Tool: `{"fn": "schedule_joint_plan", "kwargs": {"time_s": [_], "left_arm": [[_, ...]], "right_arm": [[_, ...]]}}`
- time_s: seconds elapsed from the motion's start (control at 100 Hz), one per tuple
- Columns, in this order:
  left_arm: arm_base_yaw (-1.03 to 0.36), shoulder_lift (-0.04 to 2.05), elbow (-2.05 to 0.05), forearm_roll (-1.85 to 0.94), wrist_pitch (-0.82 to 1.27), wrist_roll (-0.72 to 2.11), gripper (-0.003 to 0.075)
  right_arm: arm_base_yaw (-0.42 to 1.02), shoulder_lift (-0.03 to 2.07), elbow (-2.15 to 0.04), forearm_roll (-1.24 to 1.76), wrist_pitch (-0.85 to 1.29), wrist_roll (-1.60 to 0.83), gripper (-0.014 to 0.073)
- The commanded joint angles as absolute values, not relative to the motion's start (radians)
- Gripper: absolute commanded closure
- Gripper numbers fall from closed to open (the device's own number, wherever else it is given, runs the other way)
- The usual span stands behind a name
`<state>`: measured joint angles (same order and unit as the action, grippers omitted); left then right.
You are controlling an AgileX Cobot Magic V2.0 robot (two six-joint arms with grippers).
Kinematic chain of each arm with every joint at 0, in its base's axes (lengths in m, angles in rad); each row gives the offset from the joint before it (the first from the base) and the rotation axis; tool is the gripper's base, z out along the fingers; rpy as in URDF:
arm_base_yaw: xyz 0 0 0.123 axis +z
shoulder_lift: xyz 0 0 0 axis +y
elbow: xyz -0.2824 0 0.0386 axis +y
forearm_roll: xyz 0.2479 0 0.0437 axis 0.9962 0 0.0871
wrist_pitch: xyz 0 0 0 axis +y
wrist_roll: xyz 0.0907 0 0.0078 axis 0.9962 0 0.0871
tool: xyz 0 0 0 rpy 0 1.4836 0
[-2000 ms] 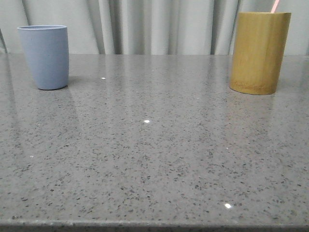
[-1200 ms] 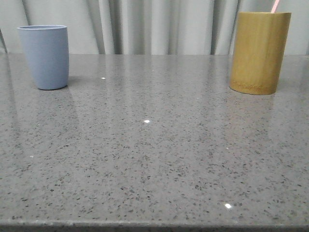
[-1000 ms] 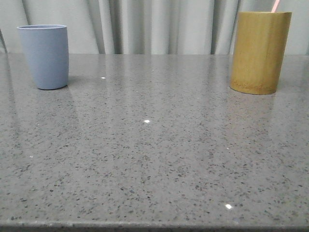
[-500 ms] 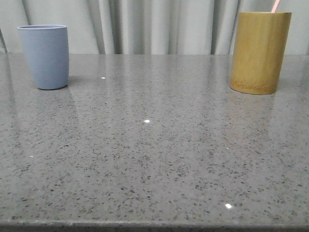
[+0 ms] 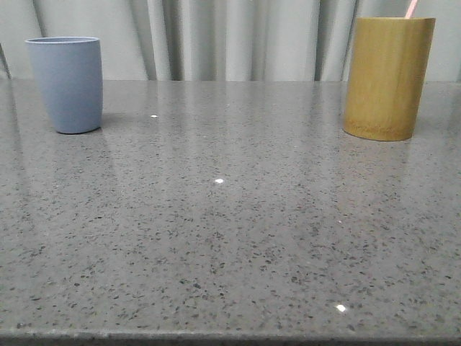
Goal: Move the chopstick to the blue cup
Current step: 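Move the left gripper toward the light blue cup and open it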
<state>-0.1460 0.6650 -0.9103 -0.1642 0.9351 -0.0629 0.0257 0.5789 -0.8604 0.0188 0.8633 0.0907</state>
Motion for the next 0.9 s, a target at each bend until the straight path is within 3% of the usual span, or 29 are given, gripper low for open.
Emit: {"fn": "schedule_joint_plan", "kwargs": {"time_s": [0.0, 0.23, 0.33, 0.44, 0.54, 0.61, 0.66, 0.73, 0.89], "left_arm": [[-0.144, 0.695, -0.946, -0.186, 0.892, -0.068, 0.0739], [-0.144, 0.708, -0.946, -0.186, 0.888, -0.065, 0.0738], [-0.144, 0.708, -0.946, -0.186, 0.901, -0.063, 0.0720], [-0.144, 0.708, -0.946, -0.186, 0.903, -0.019, 0.0581], [-0.144, 0.708, -0.946, -0.186, 0.903, 0.018, 0.0343], [-0.144, 0.708, -0.946, -0.186, 0.903, 0.020, 0.0170], [-0.144, 0.708, -0.946, -0.186, 0.903, 0.020, 0.0090], [-0.144, 0.708, -0.946, -0.190, 0.895, 0.018, 0.0053], [-0.144, 0.709, -0.946, -0.208, 0.889, 0.012, 0.0095]], "right_arm": [[0.022, 0.593, -0.895, 0.017, 0.818, 0.089, 0.0661], [0.022, 0.593, -0.895, 0.017, 0.848, 0.089, 0.0656], [0.022, 0.593, -0.895, 0.017, 0.847, 0.089, 0.0587], [0.022, 0.593, -0.895, 0.017, 0.846, 0.089, 0.0382], [0.022, 0.593, -0.895, 0.017, 0.845, 0.089, 0.0132], [0.022, 0.593, -0.895, 0.017, 0.840, 0.089, 0.0013], [0.022, 0.593, -0.895, 0.017, 0.840, 0.089, -0.0032], [0.022, 0.593, -0.895, 0.017, 0.840, 0.089, -0.0042], [0.022, 0.593, -0.895, 0.017, 0.844, 0.089, -0.0041]]}}
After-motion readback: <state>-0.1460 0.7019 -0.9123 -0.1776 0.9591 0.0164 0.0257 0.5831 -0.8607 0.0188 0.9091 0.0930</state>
